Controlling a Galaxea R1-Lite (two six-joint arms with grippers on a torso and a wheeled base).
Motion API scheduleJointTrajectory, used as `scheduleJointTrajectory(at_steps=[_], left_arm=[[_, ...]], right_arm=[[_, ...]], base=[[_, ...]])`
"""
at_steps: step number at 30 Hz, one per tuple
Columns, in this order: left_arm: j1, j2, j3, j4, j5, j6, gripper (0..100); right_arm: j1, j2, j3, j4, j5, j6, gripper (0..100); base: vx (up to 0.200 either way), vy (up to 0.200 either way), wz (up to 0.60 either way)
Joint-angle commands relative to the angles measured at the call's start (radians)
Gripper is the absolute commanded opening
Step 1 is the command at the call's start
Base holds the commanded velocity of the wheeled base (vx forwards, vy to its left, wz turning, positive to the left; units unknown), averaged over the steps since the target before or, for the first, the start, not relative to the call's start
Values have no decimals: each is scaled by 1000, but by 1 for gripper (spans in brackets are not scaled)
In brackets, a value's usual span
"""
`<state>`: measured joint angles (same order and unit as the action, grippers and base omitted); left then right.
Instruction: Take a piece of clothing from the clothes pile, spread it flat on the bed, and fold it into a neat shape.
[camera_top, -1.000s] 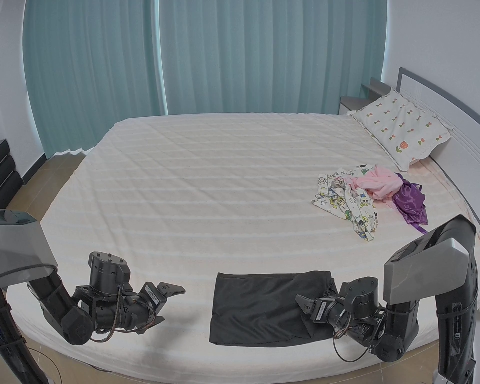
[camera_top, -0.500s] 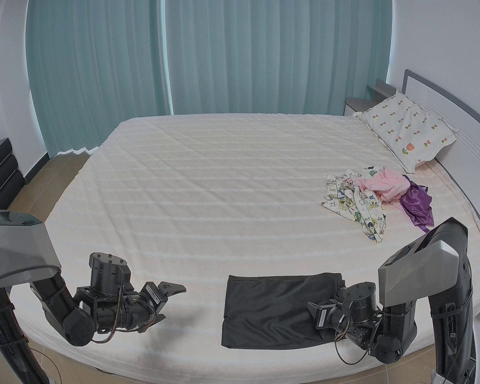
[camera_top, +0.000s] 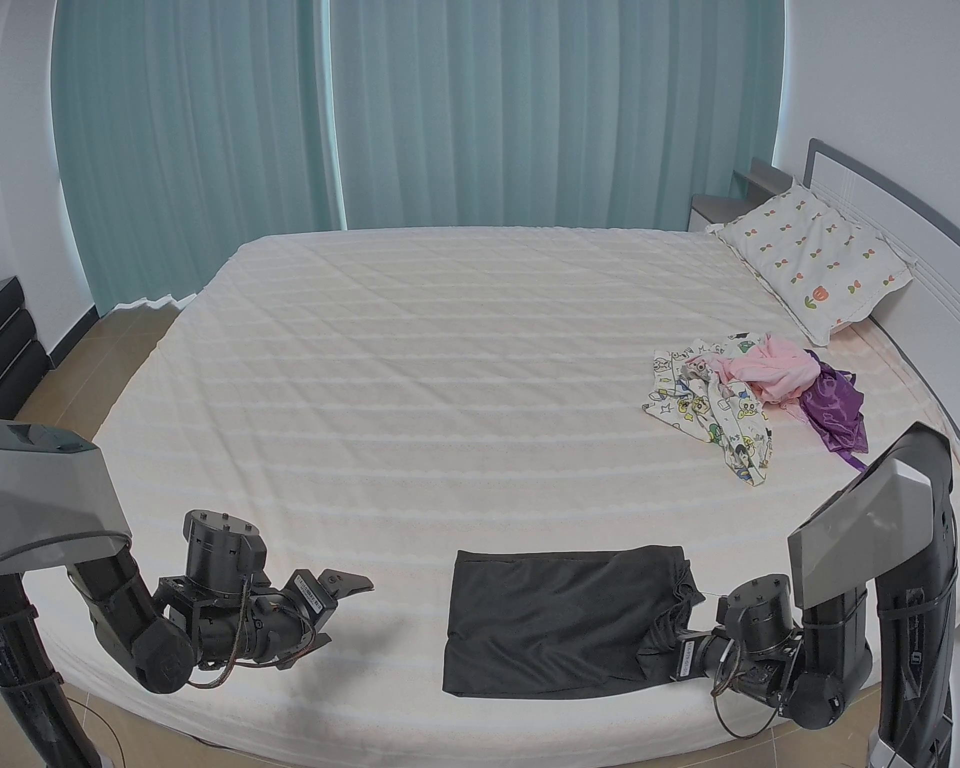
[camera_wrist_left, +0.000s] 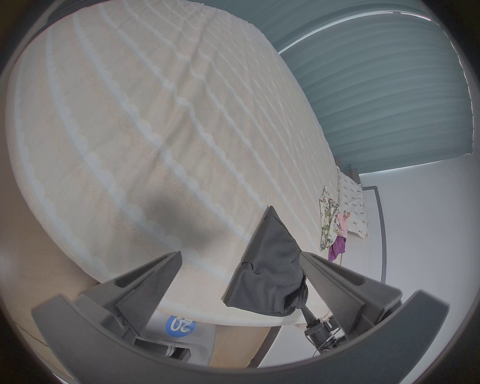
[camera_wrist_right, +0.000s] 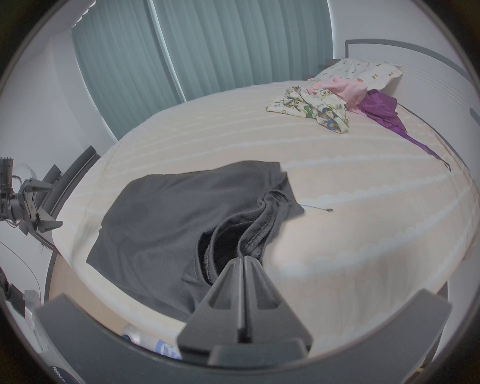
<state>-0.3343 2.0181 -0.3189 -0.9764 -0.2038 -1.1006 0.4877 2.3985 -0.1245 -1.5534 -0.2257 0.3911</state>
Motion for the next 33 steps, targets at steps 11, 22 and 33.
scheduleJointTrajectory(at_steps=[11,22,33], left_arm=[[0,16,0,-1,3,1,100],[0,16,0,-1,3,1,100],[0,24,-2,-1,4,1,100]], right_arm=[[-172,39,111,-10,97,-129,0],[-254,94,111,-10,118,-224,100],[-445,-114,115,-10,276,-264,100]], base=[[0,0,0],[0,0,0],[0,0,0]])
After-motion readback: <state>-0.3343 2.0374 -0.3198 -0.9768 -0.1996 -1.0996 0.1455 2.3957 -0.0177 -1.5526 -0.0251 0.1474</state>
